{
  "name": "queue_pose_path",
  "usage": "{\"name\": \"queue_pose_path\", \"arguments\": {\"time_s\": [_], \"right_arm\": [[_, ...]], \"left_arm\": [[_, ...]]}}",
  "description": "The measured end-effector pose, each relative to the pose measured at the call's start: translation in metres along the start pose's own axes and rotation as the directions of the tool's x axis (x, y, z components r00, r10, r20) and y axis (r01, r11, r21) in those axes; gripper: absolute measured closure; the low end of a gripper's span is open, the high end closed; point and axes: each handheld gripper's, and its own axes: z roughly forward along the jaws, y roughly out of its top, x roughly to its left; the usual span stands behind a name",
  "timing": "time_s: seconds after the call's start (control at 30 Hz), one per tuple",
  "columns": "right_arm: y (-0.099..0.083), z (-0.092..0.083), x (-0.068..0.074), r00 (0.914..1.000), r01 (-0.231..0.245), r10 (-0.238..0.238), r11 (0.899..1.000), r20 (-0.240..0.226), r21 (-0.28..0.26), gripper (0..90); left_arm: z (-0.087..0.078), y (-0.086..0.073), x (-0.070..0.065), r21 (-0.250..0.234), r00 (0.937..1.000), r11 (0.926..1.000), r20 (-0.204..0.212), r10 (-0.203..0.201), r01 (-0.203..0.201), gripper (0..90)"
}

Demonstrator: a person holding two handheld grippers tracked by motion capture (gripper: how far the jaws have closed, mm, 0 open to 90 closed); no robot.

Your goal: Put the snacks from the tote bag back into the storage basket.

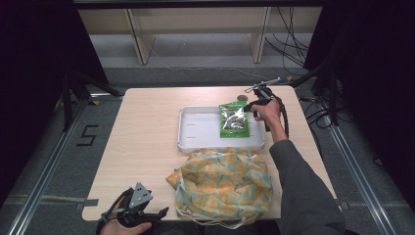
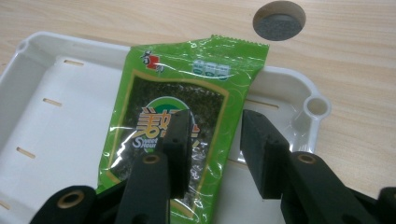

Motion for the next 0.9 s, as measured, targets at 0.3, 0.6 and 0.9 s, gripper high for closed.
{"name": "queue_pose_path", "arguments": {"time_s": [0.3,0.6,0.9], "right_arm": [[0.0,-0.013,0.004,0.9899,0.141,-0.142,0.989,-0.003,-0.045,59.7],[-0.005,-0.032,0.01,0.9828,0.18,-0.183,0.98,-0.029,-0.085,57.4],[-0.015,-0.051,0.015,0.9843,0.164,-0.168,0.984,-0.053,-0.074,56.6]], "left_arm": [[0.0,0.0,0.001,-0.002,1.0,1.0,-0.006,-0.003,0.003,21.3],[0.0,0.0,0.001,-0.007,0.9999,0.9999,-0.001,-0.015,0.015,21.3],[-0.001,0.0,0.004,0.012,0.9999,0.9999,-0.008,-0.009,0.009,21.3]]}}
